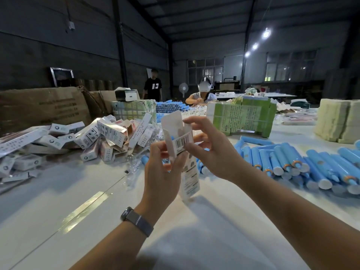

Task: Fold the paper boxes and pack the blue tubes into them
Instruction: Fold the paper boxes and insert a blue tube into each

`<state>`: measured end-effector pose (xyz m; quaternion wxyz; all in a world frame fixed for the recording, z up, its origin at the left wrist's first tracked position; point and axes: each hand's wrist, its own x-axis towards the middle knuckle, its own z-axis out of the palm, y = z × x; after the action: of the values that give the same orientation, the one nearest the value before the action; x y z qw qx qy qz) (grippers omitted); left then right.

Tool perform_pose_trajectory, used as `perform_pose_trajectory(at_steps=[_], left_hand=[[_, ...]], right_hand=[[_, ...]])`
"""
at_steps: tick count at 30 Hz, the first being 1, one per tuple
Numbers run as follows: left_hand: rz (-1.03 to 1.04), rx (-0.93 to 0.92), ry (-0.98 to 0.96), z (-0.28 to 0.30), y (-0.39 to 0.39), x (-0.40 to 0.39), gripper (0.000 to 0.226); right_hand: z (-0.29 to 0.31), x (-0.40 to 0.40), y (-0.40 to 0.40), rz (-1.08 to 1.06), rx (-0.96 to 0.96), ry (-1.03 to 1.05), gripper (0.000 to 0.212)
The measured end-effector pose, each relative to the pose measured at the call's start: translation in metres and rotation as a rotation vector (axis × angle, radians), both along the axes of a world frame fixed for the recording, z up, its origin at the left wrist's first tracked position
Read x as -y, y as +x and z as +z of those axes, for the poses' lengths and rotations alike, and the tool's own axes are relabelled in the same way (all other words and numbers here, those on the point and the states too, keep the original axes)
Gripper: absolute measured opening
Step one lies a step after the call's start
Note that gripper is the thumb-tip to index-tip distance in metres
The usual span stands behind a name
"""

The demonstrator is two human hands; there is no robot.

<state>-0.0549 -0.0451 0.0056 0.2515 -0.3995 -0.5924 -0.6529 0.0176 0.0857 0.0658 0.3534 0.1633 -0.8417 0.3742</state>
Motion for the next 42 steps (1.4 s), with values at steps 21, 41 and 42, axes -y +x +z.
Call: perform_pose_trajectory(at_steps=[21,41,42], left_hand=[[-0.132,-0.037,-0.11,0.002,0.004,0.006,0.032],[-0.351,0.136,-0.135,0.011,0.004,0.012,0.031],[-0.355,0.135,-0.136,0.011,0.005,0.012,0.031]], right_hand=[[-0.015,-0.011,0.007,0.064,0.013,-0.261,0.048],[-0.005,-0.006,0.016,-0.033,-0.064,-0.144,0.029],[-0.006,-0.006,0.016,-0.035,-0.084,-0.154,0.035]])
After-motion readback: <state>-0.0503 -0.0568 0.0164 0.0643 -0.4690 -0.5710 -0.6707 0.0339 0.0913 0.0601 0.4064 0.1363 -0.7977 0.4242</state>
